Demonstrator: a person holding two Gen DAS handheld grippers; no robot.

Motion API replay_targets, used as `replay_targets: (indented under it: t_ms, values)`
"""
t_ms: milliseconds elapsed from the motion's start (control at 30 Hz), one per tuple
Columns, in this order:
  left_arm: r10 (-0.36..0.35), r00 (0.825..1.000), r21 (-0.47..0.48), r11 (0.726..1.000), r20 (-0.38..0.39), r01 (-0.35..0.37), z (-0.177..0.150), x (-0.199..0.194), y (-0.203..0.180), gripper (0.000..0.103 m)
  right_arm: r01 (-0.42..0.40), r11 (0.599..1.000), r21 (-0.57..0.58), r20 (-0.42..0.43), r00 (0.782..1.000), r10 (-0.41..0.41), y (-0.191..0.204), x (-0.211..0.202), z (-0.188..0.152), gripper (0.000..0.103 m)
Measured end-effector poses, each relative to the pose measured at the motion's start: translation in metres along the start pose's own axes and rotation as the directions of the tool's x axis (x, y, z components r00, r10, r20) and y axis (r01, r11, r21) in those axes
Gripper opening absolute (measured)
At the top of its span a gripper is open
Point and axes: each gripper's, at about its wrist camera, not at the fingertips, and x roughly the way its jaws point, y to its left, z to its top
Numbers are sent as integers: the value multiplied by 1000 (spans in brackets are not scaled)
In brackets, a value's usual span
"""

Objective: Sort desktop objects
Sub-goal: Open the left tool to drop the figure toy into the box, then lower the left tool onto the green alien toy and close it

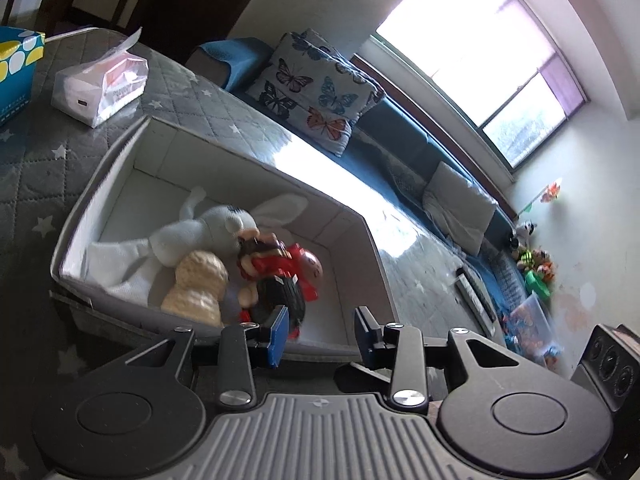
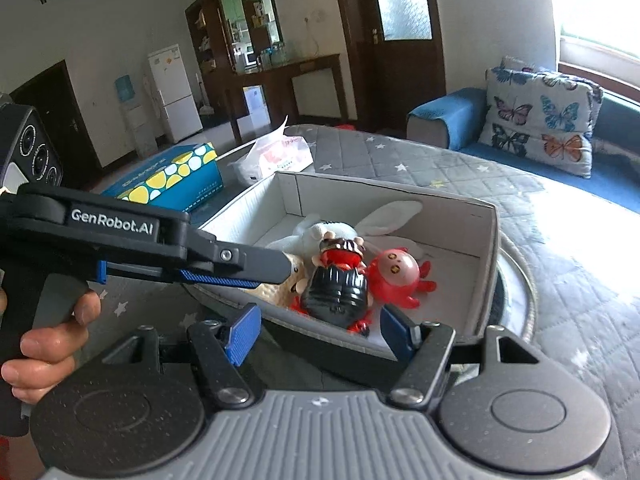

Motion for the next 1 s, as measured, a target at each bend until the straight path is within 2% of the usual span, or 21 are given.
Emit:
replay_targets:
  t_ms: [133,467,633,733,1000]
  values:
    - [-2,1000,38,999,-12,3,-15,-2,-11,39,31,999,-6,20,999,-31,3,-16,-15,74]
    - [-7,996,153,988,-85,20,-58,9,-39,38,110,994,2,49,993,-110,5,-54,-63,78]
    - [-13,988,159,987,-153,38,-78,26,-45,38,172,985,25,40,984,-173,0,-70,-89,79]
    - [-13,984,163,986,-180,43,-87,34,-49,38,195,979,62,35,980,-197,-7,-76,-101,82]
    - [-24,977,156,986,-213,59,-91,48,-56,38,225,965,136,21,973,-230,-28,-79,-117,82]
